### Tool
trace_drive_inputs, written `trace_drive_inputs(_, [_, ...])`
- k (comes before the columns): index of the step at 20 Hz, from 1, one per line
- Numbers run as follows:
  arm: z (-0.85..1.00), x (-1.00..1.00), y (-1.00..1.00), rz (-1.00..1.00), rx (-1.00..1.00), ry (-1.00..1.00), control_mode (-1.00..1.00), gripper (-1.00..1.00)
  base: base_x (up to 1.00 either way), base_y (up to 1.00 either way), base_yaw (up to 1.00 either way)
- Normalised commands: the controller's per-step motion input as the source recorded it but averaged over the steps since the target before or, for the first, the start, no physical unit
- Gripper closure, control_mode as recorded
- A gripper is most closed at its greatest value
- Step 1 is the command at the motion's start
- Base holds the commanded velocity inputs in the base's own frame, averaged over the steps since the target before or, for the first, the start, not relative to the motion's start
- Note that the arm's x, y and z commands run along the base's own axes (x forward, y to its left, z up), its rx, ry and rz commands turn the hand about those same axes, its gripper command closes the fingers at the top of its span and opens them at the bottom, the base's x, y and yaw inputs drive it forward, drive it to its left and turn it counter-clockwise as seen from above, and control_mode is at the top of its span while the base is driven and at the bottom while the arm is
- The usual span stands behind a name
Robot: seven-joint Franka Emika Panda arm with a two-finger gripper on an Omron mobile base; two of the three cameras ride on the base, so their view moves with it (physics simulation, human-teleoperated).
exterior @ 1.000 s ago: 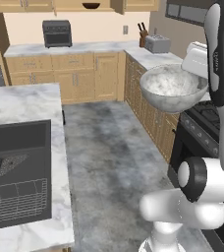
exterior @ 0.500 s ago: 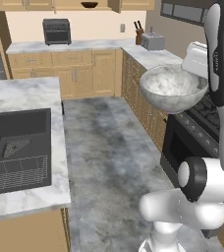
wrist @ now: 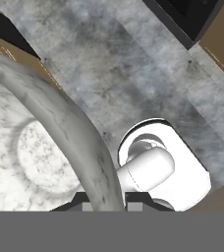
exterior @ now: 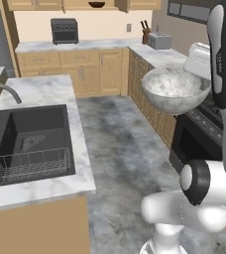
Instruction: Move the bowls from the cabinet to the plates on the dining table.
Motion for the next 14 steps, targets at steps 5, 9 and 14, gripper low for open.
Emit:
trace_drive_inputs(5, [0.00, 0.00, 0.00, 0.00, 0.00, 0.00, 1.00, 1.00, 0.00, 0.62, 0.00])
trace_drive_inputs(9, [0.00, 0.00, 0.00, 0.00, 0.00, 0.00, 1.00, 1.00, 0.00, 0.62, 0.00])
trace_drive_inputs(14, [0.00, 0.00, 0.00, 0.00, 0.00, 0.00, 1.00, 1.00, 0.00, 0.62, 0.00])
